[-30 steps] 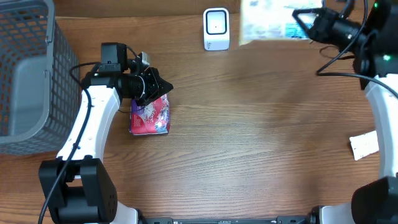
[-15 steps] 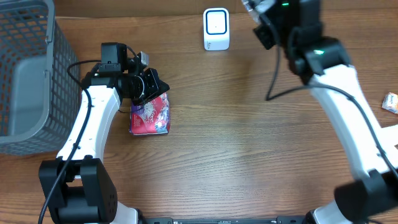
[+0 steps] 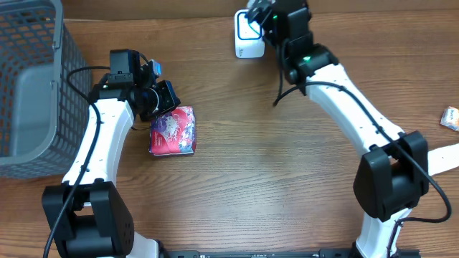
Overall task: Scan the item barcode
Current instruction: 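Carry the yellow bag to the white scanner with right gripper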
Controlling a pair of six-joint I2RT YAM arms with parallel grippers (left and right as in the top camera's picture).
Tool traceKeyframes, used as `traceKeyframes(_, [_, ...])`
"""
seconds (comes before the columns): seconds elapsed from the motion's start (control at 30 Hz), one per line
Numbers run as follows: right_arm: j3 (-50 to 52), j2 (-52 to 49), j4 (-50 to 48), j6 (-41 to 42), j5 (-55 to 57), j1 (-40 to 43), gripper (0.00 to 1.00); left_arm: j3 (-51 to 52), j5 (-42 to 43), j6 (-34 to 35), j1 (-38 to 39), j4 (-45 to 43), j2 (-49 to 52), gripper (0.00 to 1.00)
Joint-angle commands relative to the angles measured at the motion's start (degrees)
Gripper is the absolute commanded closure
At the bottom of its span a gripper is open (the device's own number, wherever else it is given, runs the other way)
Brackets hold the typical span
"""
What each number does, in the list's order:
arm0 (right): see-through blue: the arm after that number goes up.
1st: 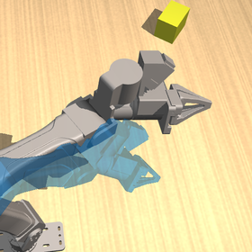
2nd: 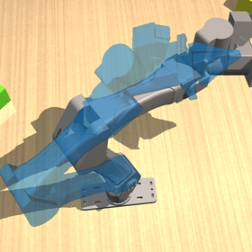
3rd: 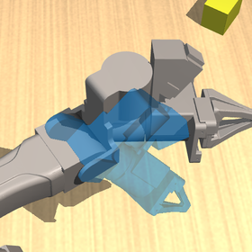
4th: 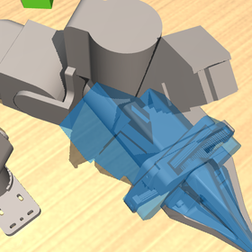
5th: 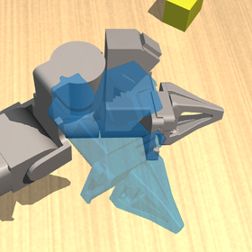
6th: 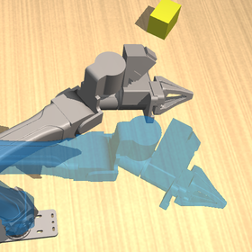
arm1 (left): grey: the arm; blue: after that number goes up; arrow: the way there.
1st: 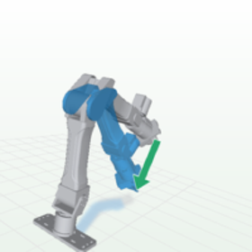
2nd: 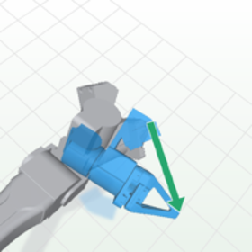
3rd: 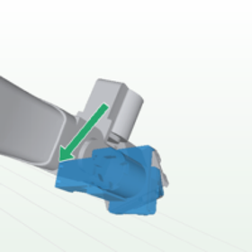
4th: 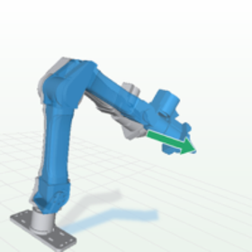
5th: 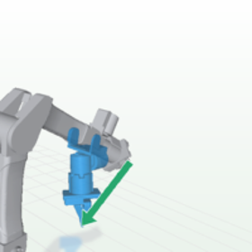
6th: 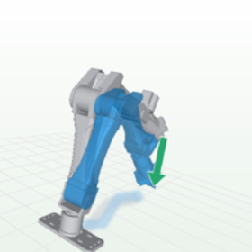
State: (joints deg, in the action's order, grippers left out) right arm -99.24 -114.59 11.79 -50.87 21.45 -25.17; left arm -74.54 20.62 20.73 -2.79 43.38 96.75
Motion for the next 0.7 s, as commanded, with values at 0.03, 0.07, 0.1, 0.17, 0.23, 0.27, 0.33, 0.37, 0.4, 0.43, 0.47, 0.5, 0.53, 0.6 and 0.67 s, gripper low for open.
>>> traceKeyframes(0.03, [-1.6, -2.2, -1.0, -1.5, 1.7, -2.1, 0.96, 0.3, -5.1, -2.1, -0.3, 0.1, -0.1, 0.96])
traceKeyframes(0.07, [-1.6, -2.7, -1.2, -1.5, 1.7, -2.2, 0.96, 0.3, -5.2, -2.4, -0.3, 0.1, -0.1, 0.96])
traceKeyframes(0.1, [-1.6, -3.4, -1.5, -1.5, 1.7, -2.3, 0.96, 0.3, -5.2, -2.9, -0.3, 0.1, -0.1, 0.96])
traceKeyframes(0.17, [-1.6, -4.6, -2.2, -1.5, 2.2, -2.3, 0.96, 0.3, -5.4, -3.0, -0.3, 0.2, -0.1, 0.96])
traceKeyframes(0.23, [-1.6, -6.0, -3.7, -2.2, 3.0, -2.3, 0.96, 0.3, -5.8, -3.0, -0.3, 0.4, -0.1, 0.96])
traceKeyframes(0.27, [-1.6, -6.6, -4.8, -2.8, 3.3, -2.3, 0.96, 0.3, -5.9, -3.3, -0.3, 0.6, -0.1, 0.96])
traceKeyframes(0.33, [-1.6, -7.9, -7.7, -4.8, 3.7, -2.8, 0.96, 0.3, -5.9, -4.1, -0.3, 0.9, -0.1, 0.96])
traceKeyframes(0.37, [-1.6, -8.1, -8.4, -5.4, 4.0, -3.1, 0.96, 0.3, -5.9, -4.1, -0.3, 1.0, -0.1, 0.96])
traceKeyframes(0.4, [-1.6, -8.5, -8.9, -6.1, 4.0, -3.4, 0.96, 0.3, -6.0, -4.1, -0.3, 1.0, -0.1, 0.96])
traceKeyframes(0.43, [-1.6, -8.6, -8.9, -6.4, 4.2, -3.8, 0.96, 0.3, -6.1, -4.1, -0.3, 1.0, -0.1, 0.96])
traceKeyframes(0.47, [-1.6, -8.8, -8.7, -6.4, 4.5, -4.2, 0.96, 0.3, -6.3, -4.1, -0.3, 1.0, -0.1, 0.96])
traceKeyframes(0.5, [-1.5, -8.8, -8.5, -6.3, 4.8, -4.6, 0.96, 0.3, -6.3, -4.2, -0.3, 1.0, -0.1, 0.96])
traceKeyframes(0.53, [-1.1, -8.8, -8.4, -6.1, 5.1, -5.2, 0.96, 0.3, -6.3, -4.5, -0.3, 1.0, -0.1, 0.96])
traceKeyframes(0.6, [-0.4, -8.8, -8.3, -6.2, 5.1, -5.7, 0.96, 0.3, -6.2, -5.1, -0.3, 1.0, -0.1, 0.96])
traceKeyframes(0.67, [0.2, -8.8, -6.9, -6.2, 5.6, -6.3, 0.96, 0.3, -6.2, -5.9, -0.3, 1.0, -0.1, 0.96])
